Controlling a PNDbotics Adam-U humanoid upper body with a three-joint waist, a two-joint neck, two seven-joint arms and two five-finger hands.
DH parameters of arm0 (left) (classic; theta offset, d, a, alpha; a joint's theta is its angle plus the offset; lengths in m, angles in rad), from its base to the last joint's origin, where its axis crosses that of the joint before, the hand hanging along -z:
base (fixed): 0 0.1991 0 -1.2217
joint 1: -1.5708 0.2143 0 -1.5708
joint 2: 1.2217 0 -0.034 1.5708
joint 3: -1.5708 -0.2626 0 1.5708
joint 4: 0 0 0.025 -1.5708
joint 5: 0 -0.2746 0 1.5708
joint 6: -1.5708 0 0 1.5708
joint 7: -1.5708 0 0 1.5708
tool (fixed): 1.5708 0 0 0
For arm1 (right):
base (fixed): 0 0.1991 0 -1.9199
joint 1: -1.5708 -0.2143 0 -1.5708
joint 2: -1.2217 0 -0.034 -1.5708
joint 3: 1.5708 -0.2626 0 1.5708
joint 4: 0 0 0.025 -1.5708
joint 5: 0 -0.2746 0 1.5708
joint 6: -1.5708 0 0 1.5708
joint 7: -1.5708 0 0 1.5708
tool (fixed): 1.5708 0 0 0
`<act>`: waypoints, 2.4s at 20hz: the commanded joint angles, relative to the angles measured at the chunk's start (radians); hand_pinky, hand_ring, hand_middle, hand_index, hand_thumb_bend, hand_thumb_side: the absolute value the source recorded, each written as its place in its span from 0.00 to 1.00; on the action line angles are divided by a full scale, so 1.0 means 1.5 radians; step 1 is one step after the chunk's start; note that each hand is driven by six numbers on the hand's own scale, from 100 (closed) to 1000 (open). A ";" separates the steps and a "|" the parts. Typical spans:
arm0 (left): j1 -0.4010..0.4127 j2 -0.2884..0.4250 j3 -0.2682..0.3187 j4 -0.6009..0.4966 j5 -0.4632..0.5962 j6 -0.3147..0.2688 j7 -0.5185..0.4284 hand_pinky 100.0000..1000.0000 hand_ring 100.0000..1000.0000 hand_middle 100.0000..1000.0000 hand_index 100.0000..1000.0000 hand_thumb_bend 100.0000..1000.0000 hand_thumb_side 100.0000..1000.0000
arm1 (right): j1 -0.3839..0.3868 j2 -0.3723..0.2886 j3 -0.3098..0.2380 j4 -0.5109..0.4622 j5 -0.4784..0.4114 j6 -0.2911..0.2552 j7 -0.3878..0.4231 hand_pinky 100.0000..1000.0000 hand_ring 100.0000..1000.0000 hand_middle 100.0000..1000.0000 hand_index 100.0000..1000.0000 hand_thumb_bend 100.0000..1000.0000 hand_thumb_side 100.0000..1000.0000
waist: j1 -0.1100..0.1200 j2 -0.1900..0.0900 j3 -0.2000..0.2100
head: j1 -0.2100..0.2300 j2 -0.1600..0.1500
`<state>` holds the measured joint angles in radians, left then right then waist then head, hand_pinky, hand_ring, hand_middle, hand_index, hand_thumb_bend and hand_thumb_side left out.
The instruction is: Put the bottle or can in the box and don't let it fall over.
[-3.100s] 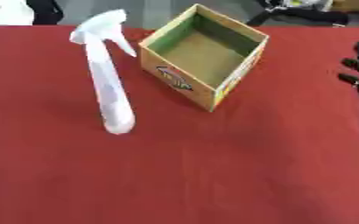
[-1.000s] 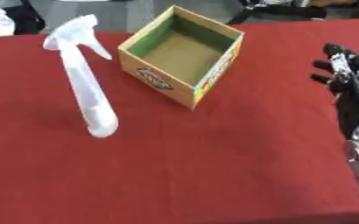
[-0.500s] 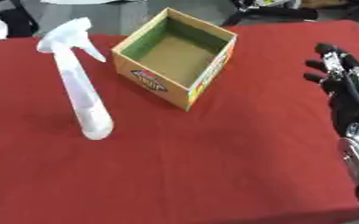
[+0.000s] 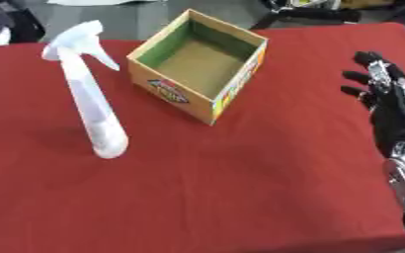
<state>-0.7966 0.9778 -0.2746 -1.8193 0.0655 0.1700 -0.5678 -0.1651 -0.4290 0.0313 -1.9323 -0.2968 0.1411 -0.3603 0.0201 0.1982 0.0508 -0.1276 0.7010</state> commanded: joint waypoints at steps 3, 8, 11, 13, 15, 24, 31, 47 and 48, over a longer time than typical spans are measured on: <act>-0.038 -0.011 -0.012 0.028 -0.022 0.002 -0.035 0.82 0.74 0.76 0.83 0.00 0.63 | -0.003 -0.015 -0.003 -0.006 -0.006 -0.001 0.002 0.77 0.81 0.86 0.80 0.00 0.63 | 0.004 -0.008 0.000 | 0.007 0.000; -0.064 -0.040 -0.042 0.061 -0.048 -0.001 -0.068 0.82 0.74 0.76 0.82 0.00 0.65 | -0.007 -0.015 -0.003 -0.005 -0.007 -0.003 0.004 0.77 0.80 0.86 0.80 0.00 0.62 | 0.006 -0.009 -0.001 | 0.006 -0.002; -0.074 -0.051 -0.051 0.071 -0.059 -0.003 -0.078 0.82 0.74 0.77 0.83 0.00 0.64 | -0.007 -0.014 -0.002 -0.004 -0.008 -0.003 0.005 0.77 0.80 0.86 0.80 0.00 0.62 | 0.005 -0.009 -0.001 | 0.004 -0.002; -0.079 -0.057 -0.053 0.080 -0.070 -0.002 -0.078 0.83 0.75 0.77 0.83 0.01 0.63 | -0.006 -0.013 -0.002 -0.004 -0.009 -0.004 0.005 0.77 0.80 0.86 0.80 0.00 0.62 | 0.006 -0.009 0.000 | 0.004 -0.003; -0.083 -0.062 -0.053 0.090 -0.079 -0.003 -0.076 0.84 0.75 0.78 0.83 0.03 0.62 | -0.006 -0.012 -0.002 -0.003 -0.009 -0.004 0.006 0.77 0.80 0.86 0.80 0.00 0.63 | 0.006 -0.009 0.000 | 0.004 -0.004; -0.095 -0.079 -0.047 0.121 -0.123 -0.005 -0.053 0.86 0.76 0.78 0.84 0.09 0.55 | -0.005 -0.009 -0.001 -0.002 -0.005 -0.003 0.009 0.77 0.80 0.86 0.80 0.00 0.63 | 0.004 -0.005 0.000 | 0.001 -0.006; -0.104 -0.092 -0.039 0.122 -0.125 0.018 -0.033 0.84 0.74 0.77 0.83 0.11 0.55 | -0.003 -0.004 0.001 0.001 -0.003 -0.002 0.011 0.77 0.80 0.86 0.80 0.00 0.64 | 0.004 0.000 0.001 | 0.002 -0.005; -0.114 -0.116 -0.051 0.155 -0.149 0.030 -0.062 0.80 0.70 0.75 0.81 0.13 0.53 | -0.004 0.000 0.002 0.002 -0.002 -0.003 0.014 0.77 0.80 0.86 0.80 0.00 0.64 | 0.003 0.009 -0.005 | 0.002 -0.009; -0.113 -0.117 -0.052 0.157 -0.150 0.029 -0.064 0.80 0.70 0.75 0.81 0.13 0.53 | -0.004 0.000 0.002 0.002 -0.002 -0.003 0.014 0.77 0.80 0.86 0.80 0.00 0.64 | 0.003 0.009 -0.005 | 0.002 -0.010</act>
<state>-0.9436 0.7889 -0.3606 -1.5821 -0.1537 0.2147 -0.6588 -0.1649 -0.4182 0.0378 -1.9195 -0.3038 0.1401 -0.3425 0.0245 0.2240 0.0431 -0.1250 0.6992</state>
